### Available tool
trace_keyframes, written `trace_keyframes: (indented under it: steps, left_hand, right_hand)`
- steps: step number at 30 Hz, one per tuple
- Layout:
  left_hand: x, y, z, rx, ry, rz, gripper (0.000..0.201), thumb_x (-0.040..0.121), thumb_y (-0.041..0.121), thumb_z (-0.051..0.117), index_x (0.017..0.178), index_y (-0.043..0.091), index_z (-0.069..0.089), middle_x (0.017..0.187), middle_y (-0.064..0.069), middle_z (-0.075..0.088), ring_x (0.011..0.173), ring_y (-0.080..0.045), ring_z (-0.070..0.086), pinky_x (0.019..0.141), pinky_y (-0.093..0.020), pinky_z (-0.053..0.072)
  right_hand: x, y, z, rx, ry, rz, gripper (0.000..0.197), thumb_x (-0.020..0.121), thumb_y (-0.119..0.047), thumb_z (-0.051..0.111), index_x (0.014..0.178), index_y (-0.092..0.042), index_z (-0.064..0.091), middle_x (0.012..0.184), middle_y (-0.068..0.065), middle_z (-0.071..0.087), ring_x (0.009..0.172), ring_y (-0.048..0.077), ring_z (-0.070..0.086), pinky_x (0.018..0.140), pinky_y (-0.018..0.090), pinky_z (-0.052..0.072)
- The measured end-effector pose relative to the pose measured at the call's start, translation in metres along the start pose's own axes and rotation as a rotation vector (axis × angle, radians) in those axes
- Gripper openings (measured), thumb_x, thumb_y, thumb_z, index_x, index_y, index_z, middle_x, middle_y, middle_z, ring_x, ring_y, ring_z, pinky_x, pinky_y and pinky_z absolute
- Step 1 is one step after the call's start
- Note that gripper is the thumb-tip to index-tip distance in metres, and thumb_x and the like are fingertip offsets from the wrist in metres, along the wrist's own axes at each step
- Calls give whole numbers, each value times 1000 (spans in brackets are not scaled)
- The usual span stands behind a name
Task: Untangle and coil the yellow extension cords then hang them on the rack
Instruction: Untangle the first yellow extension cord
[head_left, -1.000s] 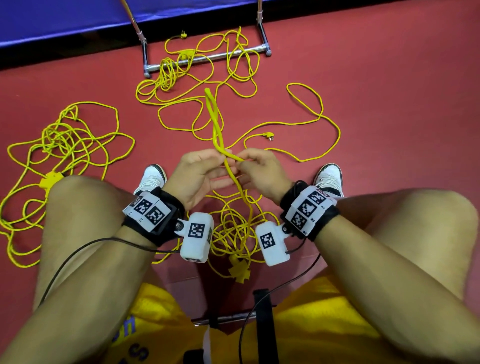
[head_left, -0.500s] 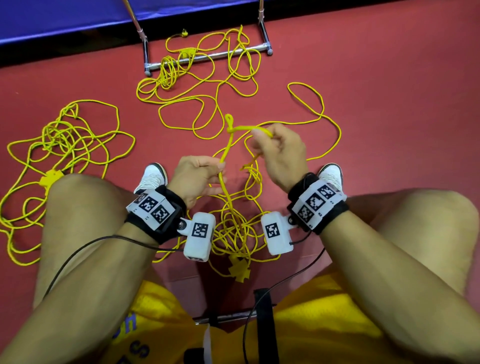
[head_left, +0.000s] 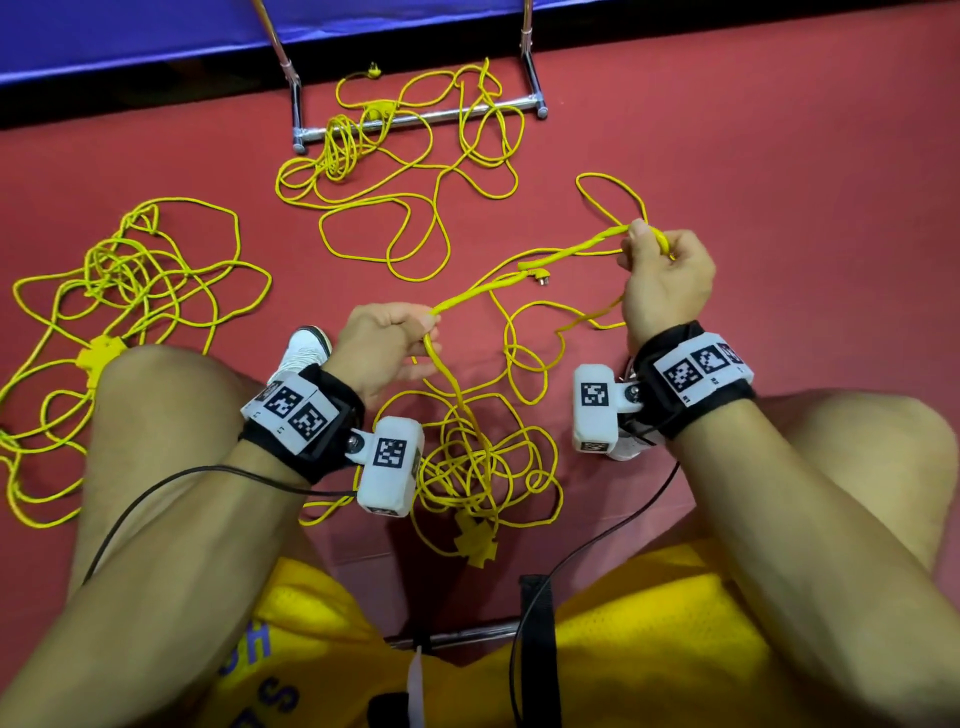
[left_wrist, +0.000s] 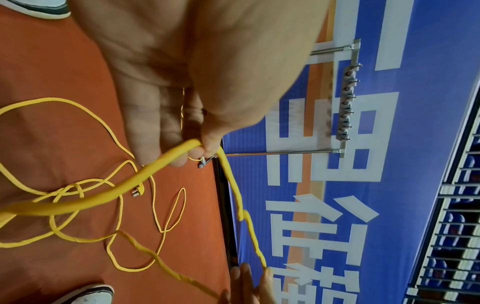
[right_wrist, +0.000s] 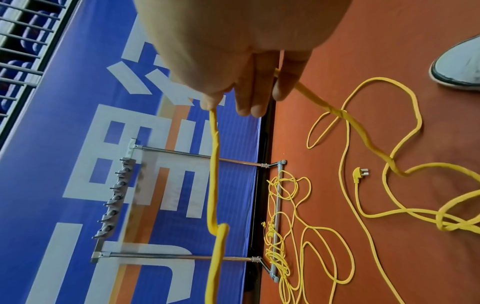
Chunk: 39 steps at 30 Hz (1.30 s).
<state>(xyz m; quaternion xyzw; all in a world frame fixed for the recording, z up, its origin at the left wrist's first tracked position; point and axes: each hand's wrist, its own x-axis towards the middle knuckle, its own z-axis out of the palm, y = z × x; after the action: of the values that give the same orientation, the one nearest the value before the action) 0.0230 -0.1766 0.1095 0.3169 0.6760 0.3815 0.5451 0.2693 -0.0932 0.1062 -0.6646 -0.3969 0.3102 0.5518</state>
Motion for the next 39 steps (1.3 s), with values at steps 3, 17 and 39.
trace_keyframes:
  steps: [3,17,39]
  left_hand:
    - [-5,0,2,4,-85,7,12,99,10,57,95,10,68,77,-1,63,69,-12,67,66,-33,60]
    - [-16,10,15,-211,-293,-68,13,100,7,52,97,8,65,72,1,63,63,-10,67,56,-27,59]
    - [-5,10,1,-377,-109,-17,16,102,9,49,99,9,64,76,1,62,68,-11,67,60,-29,59]
  right_hand:
    - [4,1,-1,67,-16,88,18,88,-26,69,79,-18,55,67,4,69,53,18,65,56,36,54]
    - [-54,19,32,-141,-566,-75,18,65,-12,58,71,-30,58,78,-5,72,75,16,72,76,47,58]
    - [-71,26,37,198,-800,195,20,80,-12,69,78,-15,49,67,13,60,60,24,50,50,29,42]
